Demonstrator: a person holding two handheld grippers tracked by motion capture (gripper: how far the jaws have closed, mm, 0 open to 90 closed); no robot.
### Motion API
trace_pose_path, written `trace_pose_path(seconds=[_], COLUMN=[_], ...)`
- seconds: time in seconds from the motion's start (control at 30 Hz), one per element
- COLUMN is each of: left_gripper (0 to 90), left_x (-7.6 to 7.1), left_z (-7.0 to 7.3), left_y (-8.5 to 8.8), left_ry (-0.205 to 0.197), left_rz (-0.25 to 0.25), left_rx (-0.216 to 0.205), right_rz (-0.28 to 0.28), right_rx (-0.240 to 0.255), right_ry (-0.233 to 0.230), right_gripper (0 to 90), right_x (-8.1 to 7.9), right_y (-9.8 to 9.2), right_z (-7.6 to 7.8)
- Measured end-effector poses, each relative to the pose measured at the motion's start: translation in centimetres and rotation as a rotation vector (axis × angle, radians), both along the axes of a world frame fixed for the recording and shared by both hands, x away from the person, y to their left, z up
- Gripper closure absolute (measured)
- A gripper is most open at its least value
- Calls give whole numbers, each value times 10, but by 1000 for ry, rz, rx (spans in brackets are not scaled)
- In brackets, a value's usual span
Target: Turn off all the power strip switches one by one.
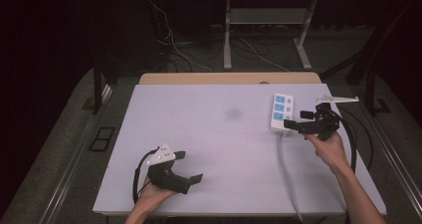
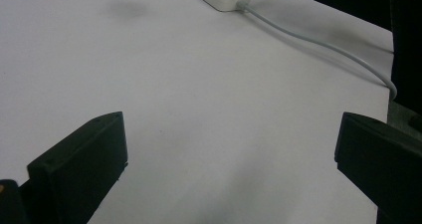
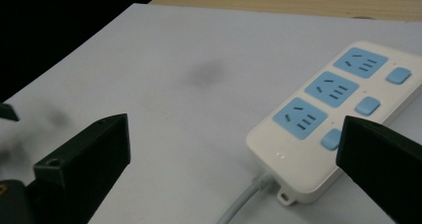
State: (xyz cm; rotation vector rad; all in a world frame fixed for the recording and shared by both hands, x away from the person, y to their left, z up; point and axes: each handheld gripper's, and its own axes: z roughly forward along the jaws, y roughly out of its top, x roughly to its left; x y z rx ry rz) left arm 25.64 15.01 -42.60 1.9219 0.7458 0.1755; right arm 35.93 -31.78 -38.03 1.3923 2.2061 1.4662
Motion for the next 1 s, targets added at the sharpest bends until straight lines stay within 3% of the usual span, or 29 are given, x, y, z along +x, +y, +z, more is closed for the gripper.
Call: trace_pose_path(seconds=[0.37, 0.67, 1.0], left_gripper=[0, 0, 0], left_x=[0, 0, 1], left_z=[0, 0, 0], left_y=[0, 1, 2], left_ry=[1, 1, 2], left_rz=[2, 5, 5], left_rx=[-9, -10, -7], right_rz=[74, 134, 142], right_rx=[10, -23, -33], right_ry=[-50, -57, -70], right_gripper=[6, 6, 6], right_x=[-48, -87, -112], right_y=[4, 18, 25], right_z=[2, -24, -43])
